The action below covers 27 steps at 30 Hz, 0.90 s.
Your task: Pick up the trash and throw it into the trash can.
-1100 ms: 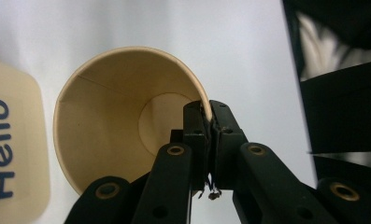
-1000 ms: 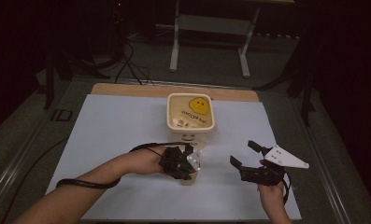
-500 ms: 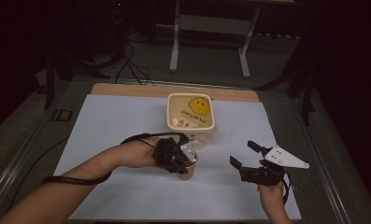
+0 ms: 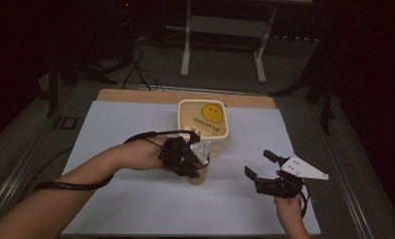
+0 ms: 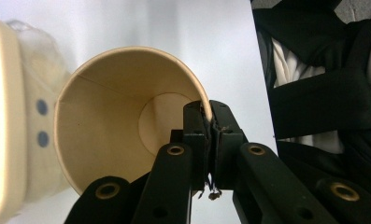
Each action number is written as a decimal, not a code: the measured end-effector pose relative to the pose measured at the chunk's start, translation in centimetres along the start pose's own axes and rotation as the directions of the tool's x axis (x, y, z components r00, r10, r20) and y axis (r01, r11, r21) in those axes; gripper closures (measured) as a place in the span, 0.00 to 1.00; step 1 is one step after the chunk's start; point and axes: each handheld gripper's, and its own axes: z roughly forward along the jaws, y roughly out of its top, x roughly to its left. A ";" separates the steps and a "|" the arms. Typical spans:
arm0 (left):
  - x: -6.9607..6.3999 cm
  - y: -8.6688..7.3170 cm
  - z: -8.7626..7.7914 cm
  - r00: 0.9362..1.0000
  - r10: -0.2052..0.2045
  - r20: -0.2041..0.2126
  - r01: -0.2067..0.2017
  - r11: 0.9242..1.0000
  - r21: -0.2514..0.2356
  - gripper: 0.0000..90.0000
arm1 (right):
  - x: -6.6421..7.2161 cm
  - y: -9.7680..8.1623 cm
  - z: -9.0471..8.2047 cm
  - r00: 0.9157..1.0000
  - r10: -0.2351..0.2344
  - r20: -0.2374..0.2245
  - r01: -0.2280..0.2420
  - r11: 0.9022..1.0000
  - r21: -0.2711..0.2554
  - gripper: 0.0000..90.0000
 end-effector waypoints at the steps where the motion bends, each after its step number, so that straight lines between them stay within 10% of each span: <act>1: 0.1 0.1 -0.3 1.000 -0.001 -0.002 0.001 1.000 -0.003 0.98 | 0.0 0.0 0.0 1.000 0.000 0.000 0.000 1.000 -0.001 0.13; 27: 1.8 3.4 -5.4 0.999 0.023 -0.048 -0.022 1.000 0.019 0.98 | 0.0 0.1 -0.1 1.000 -0.006 0.000 0.006 1.000 -0.002 0.13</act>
